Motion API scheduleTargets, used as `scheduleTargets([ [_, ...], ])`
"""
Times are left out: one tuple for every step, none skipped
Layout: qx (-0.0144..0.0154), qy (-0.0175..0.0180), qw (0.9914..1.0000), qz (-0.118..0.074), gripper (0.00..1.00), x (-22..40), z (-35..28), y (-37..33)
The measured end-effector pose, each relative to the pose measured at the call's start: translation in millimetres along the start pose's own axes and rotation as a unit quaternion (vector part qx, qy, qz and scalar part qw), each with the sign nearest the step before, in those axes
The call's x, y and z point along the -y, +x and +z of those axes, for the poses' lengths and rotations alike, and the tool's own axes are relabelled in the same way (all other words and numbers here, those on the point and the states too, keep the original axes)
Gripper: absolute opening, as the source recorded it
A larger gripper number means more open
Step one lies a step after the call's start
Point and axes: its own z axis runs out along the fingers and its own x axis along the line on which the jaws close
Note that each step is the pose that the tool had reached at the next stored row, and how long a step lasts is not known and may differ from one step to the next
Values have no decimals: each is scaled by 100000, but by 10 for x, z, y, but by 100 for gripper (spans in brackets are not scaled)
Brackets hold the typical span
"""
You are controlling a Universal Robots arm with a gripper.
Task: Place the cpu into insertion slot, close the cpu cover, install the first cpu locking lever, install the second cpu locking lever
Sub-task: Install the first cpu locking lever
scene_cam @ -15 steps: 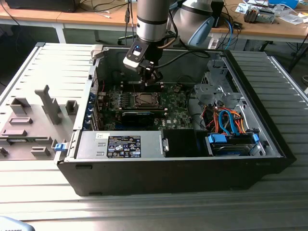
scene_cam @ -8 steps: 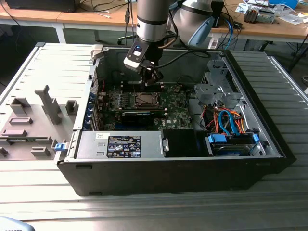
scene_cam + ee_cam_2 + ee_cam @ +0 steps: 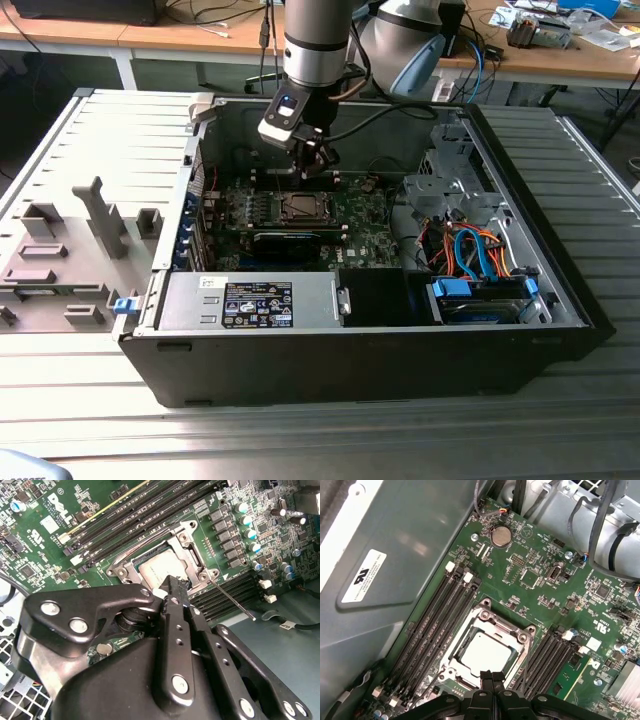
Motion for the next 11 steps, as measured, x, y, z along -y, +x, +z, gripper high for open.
scheduleTargets([
  [7,2,100000,-137,11,0,0,0],
  [8,1,100000,-225,11,0,0,0],
  [15,0,99999,-368,11,0,0,0],
  [20,-1,99999,-469,11,0,0,0],
  [21,-3,99998,-560,11,0,0,0],
  [27,-1,99998,-676,11,0,0,0],
  [31,-2,99997,-761,11,0,0,0],
  [34,-2,99996,-865,11,0,0,0],
  [37,-4,99995,-953,11,0,0,0],
  [42,-5,99994,-1070,11,0,0,0],
  [45,-5,99993,-1152,11,0,0,0],
])
